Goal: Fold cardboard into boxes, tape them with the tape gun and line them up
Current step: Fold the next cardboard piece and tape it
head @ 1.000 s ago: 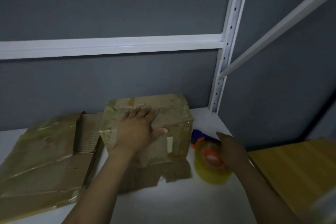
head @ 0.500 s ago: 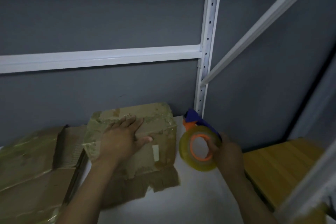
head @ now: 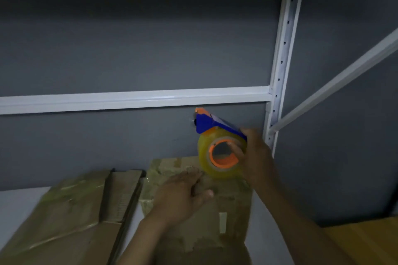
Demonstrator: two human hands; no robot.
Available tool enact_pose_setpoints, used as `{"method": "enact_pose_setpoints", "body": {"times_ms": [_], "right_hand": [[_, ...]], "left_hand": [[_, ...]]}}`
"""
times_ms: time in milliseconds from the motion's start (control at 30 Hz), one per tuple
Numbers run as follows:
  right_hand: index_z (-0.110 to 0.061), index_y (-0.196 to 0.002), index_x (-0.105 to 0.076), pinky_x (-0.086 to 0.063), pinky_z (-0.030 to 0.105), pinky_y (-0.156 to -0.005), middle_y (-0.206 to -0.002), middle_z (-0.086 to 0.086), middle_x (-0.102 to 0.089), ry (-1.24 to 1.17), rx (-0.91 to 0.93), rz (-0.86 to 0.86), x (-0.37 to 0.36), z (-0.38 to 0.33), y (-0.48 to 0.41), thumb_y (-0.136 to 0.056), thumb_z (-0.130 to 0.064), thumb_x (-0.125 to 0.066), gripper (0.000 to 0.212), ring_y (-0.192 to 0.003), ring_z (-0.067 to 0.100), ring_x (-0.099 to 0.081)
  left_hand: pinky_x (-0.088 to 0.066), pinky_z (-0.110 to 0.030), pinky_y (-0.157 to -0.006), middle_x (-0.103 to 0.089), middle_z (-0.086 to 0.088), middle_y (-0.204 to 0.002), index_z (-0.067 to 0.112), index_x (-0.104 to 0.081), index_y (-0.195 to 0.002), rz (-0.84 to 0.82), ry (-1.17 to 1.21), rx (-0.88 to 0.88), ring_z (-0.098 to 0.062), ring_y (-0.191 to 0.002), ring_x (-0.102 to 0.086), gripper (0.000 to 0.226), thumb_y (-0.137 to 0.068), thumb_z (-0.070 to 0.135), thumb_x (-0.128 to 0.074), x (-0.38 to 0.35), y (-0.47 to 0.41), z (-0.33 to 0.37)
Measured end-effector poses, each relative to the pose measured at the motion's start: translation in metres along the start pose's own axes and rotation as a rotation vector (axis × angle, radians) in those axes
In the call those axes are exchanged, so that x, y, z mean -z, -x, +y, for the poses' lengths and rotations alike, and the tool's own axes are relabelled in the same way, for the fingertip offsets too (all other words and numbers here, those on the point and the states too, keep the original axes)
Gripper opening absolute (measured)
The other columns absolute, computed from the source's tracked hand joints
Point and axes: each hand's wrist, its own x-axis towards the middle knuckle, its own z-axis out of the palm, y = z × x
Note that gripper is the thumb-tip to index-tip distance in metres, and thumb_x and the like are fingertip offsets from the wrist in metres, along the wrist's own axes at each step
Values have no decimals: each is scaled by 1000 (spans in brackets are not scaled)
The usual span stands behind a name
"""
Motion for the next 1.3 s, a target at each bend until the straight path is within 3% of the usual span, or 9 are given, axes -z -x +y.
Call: {"method": "enact_pose_setpoints", "body": {"times_ms": [100, 200, 433, 533, 667, 833, 1000, 1200, 1300], "right_hand": [[-12, -131, -45, -32, 20, -67, -114, 9, -59, 36, 29, -101, -14, 6, -1, -92, -35, -58, 47, -97, 23, -57], [-15, -127, -48, -34, 10, -59, -109, 5, -61, 14, 9, -80, -17, 12, -1, -90, -36, -61, 43, -84, 11, -50], [-35, -102, -46, -37, 12, -66, -114, -10, -55, -43, 20, -136, -10, 12, -20, -76, -32, -78, 42, -93, 8, -52], [-44, -94, -39, -40, 6, -66, -117, -15, -52, -105, 75, -268, -7, 7, -32, -64, -41, -79, 50, -97, 8, -53], [-61, -121, -32, -33, -1, -80, -116, -28, -44, -118, 186, -431, -11, 2, -40, -65, -57, -64, 65, -101, -4, -46], [-56, -129, -28, -32, 3, -75, -100, -19, -43, -33, 279, -465, -14, 8, -44, -60, -63, -48, 73, -92, -3, -46], [-43, -136, -28, -31, -1, -75, -97, -17, -41, -84, 290, -486, -18, 7, -46, -56, -60, -48, 84, -94, -16, -40], [-45, -133, -36, -33, 3, -74, -95, -16, -44, -68, 299, -434, -24, 4, -48, -57, -61, -46, 79, -87, -3, -45], [-47, -133, -36, -32, 2, -74, -94, -17, -41, -30, 341, -478, -27, -7, -54, -57, -66, -49, 79, -87, -8, -42]], "left_hand": [[-43, -18, -95, -65, 13, -121, 31, -60, -126, 133, 452, 41, -6, -115, -58, 62, -87, 71, -34, 13, -5, -6], [-54, -35, -86, -73, 2, -94, 17, -71, -105, 355, 859, 231, -12, -91, -67, 80, -83, 80, -27, 32, -13, -8], [-52, -19, -52, -66, -6, -78, 10, -63, -86, 161, 1567, 467, -12, -65, -62, 26, -96, 34, -57, 73, -41, 5], [-47, -18, -43, -63, -7, -64, 5, -61, -82, 182, 1587, 524, -10, -50, -60, 12, -93, 9, -60, 76, -48, 1], [-44, -18, -43, -60, -3, -54, 4, -61, -81, 195, 1584, 527, -8, -45, -56, 13, -93, 7, -57, 78, -49, -4], [-40, -24, -49, -55, -4, -52, 4, -62, -70, 298, 1354, 540, -12, -48, -48, 23, -93, 8, -56, 84, -49, -17], [-41, -23, -50, -55, -3, -50, 8, -57, -67, 462, 1434, 558, -13, -49, -49, 28, -94, 4, -53, 93, -45, -53], [-60, -40, -75, -65, -24, -97, -2, -59, -102, 294, 1686, 616, -30, -90, -71, 21, -94, 17, -60, 55, -27, -60], [-53, -35, -79, -54, -19, -90, 6, -54, -85, 313, 1566, 594, -27, -89, -61, 16, -97, 16, -54, 48, -21, -59]]}}
